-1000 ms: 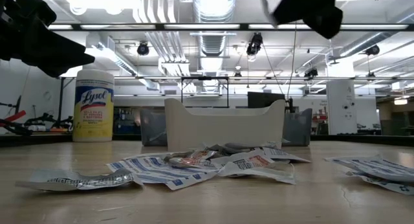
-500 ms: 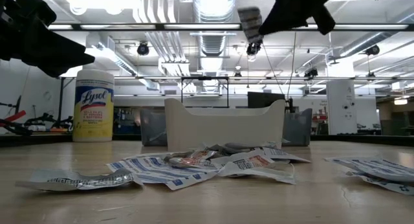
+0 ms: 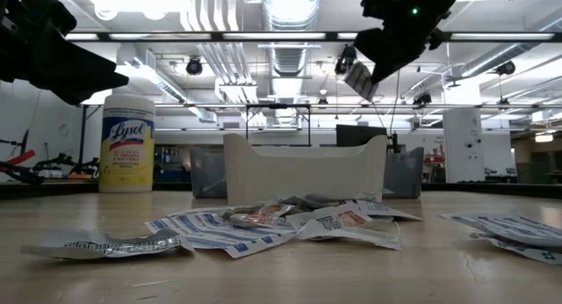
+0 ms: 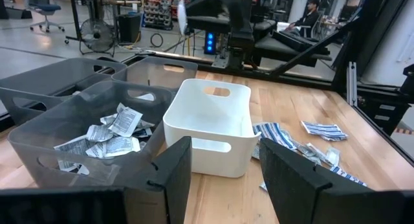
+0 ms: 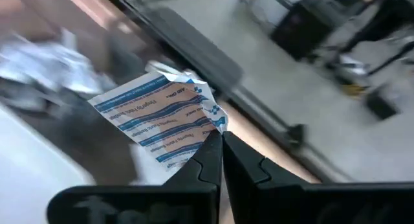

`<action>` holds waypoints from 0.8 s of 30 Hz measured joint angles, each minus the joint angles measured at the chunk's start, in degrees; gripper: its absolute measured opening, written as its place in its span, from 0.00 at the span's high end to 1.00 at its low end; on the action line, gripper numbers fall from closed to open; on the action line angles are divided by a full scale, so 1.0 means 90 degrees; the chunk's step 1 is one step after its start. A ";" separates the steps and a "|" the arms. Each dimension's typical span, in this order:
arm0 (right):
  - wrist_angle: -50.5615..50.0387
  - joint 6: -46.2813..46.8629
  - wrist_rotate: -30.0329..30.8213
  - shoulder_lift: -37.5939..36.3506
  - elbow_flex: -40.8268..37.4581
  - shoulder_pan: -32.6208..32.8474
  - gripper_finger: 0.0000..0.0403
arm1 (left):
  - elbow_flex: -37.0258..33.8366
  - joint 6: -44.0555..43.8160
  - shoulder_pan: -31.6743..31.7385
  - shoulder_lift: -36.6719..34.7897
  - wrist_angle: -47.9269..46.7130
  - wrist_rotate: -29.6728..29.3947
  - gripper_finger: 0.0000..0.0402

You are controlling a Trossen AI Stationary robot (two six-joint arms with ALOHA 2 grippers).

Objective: Pick & Place First Aid Supplies
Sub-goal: Put the blue bandage into the right black bin

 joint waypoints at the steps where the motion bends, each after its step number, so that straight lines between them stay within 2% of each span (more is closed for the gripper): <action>1: -0.0248 -0.0137 0.0002 0.0000 0.0092 -0.0115 0.98 | 0.0000 -0.0001 0.0000 0.0000 0.0000 0.0001 0.56; 6: -0.1148 -0.1248 -0.0002 0.0010 0.0514 -0.0647 0.98 | 0.0000 0.0001 0.0000 0.0000 0.0000 -0.0001 0.56; 12: -0.1321 -0.3214 -0.0208 0.0010 0.0902 -0.1158 0.98 | 0.0000 0.0000 0.0000 0.0000 0.0000 0.0000 0.56; 17: -0.1318 -0.4307 -0.1367 0.0022 0.1206 -0.1674 0.98 | 0.0000 -0.0001 0.0000 0.0000 0.0000 -0.0001 0.56; 24: -0.1498 -0.4731 -0.3003 0.0022 0.1578 -0.2412 0.98 | 0.0000 -0.0001 0.0000 0.0000 0.0000 0.0000 0.56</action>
